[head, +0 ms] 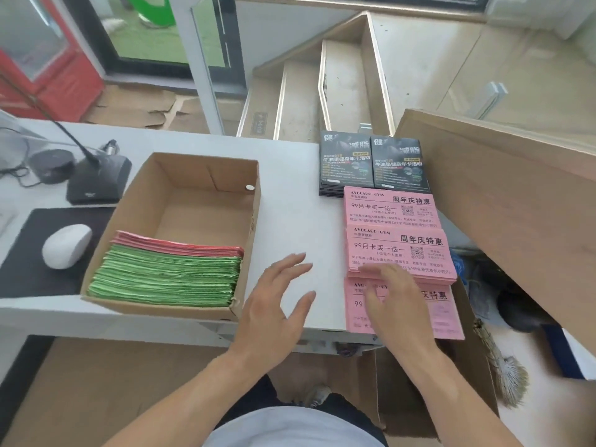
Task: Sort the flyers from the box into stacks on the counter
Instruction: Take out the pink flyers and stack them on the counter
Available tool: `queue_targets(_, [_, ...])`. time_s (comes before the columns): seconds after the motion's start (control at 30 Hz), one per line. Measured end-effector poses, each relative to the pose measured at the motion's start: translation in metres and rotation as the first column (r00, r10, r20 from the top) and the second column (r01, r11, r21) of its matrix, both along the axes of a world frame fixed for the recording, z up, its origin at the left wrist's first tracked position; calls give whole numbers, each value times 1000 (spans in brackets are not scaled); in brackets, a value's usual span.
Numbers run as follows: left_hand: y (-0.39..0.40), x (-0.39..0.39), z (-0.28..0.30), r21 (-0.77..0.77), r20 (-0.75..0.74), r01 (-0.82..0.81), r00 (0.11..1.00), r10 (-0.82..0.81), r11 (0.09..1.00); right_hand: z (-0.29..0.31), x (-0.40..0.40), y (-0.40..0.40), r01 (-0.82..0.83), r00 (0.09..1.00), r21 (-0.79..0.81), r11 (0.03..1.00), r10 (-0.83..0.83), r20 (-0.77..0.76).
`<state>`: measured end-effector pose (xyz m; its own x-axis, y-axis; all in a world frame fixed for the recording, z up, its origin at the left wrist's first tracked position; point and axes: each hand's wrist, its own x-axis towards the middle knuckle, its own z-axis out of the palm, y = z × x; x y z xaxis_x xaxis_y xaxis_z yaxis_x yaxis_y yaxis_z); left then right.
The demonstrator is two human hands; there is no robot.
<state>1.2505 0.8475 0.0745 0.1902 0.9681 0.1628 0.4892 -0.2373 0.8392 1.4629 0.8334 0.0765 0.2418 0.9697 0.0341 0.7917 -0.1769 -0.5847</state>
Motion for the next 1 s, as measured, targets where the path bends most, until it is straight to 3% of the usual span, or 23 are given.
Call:
queue_targets(0.1, [23, -54, 19, 128, -41, -148, 987, 154, 981, 17, -62, 39, -203, 969, 95, 975, 214, -127])
queue_targets(0.2, [48, -110, 30, 92, -222, -305, 922, 318, 948, 32, -128, 80, -391, 901, 155, 907, 412, -139])
queue_targets(0.3, [62, -162, 18, 57, -567, -364, 754, 330, 930, 41, -182, 114, -571, 819, -45, 820, 566, -97])
queue_targets(0.43, [62, -198, -4, -37, -749, -304, 639, 175, 952, 34, -222, 146, -641, 757, -352, 682, 638, -142])
queue_targets(0.57, [61, -198, -7, -33, -786, -281, 600, 149, 959, 28, -233, 162, -671, 717, -401, 623, 684, -135])
queue_targets(1.0, [59, -201, -7, -53, -794, -253, 597, 112, 966, 30, -232, 180, -641, 747, -486, 594, 629, -216])
